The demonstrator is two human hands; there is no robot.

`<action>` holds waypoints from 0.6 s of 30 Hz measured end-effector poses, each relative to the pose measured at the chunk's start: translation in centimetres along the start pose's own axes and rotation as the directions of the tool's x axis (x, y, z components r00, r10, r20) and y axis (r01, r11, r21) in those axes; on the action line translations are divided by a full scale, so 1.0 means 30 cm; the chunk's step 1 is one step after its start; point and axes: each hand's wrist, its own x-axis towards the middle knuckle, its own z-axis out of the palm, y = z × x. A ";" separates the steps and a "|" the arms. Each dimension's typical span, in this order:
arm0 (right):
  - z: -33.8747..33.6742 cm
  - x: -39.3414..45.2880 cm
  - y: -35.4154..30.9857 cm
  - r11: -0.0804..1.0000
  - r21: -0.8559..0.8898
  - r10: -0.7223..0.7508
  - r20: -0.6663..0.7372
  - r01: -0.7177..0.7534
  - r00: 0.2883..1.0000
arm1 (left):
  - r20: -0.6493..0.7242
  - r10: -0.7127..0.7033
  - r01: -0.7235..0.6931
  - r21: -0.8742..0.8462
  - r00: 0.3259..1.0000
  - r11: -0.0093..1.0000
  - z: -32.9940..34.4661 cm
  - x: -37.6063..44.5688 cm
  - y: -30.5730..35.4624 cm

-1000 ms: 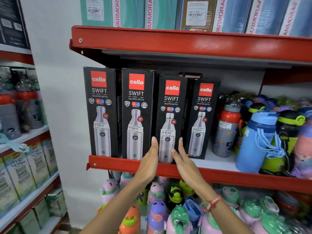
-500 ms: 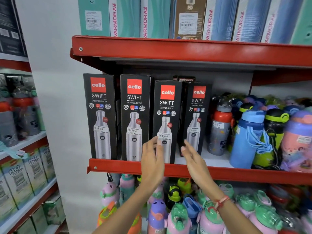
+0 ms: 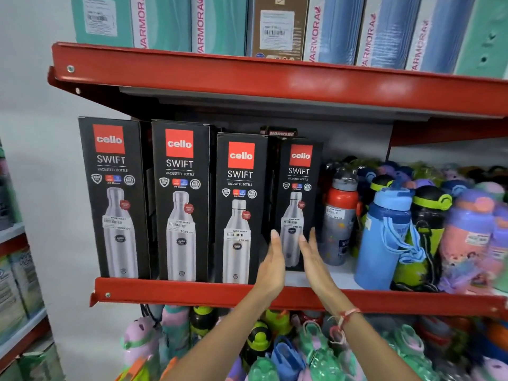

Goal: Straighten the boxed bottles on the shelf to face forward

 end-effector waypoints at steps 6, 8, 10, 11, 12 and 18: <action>-0.027 -0.079 0.034 0.983 -0.184 -0.009 0.020 0.013 1.000 | 0.010 0.017 -0.018 0.063 1.000 0.998 -0.037 -0.073 -0.017; -0.035 -0.115 0.035 0.981 -0.194 -0.017 0.024 0.021 1.000 | 0.015 0.036 -0.037 0.068 0.999 0.997 -0.055 -0.113 -0.024; -0.041 -0.154 0.031 0.978 -0.207 -0.011 0.026 0.016 1.000 | 0.026 0.059 -0.061 0.077 0.998 0.995 -0.068 -0.144 -0.035; -0.043 -0.175 0.024 0.976 -0.216 -0.013 0.028 0.019 1.000 | 0.031 0.060 -0.062 0.082 0.998 0.995 -0.074 -0.160 -0.035; -0.043 -0.191 0.021 0.975 -0.220 -0.015 0.030 0.022 0.999 | 0.035 0.060 -0.063 0.084 0.998 0.994 -0.080 -0.172 -0.034; -0.035 -0.274 -0.050 0.970 -0.244 0.008 0.015 -0.004 1.000 | 0.103 0.008 -0.023 0.143 0.995 0.989 -0.105 -0.270 0.016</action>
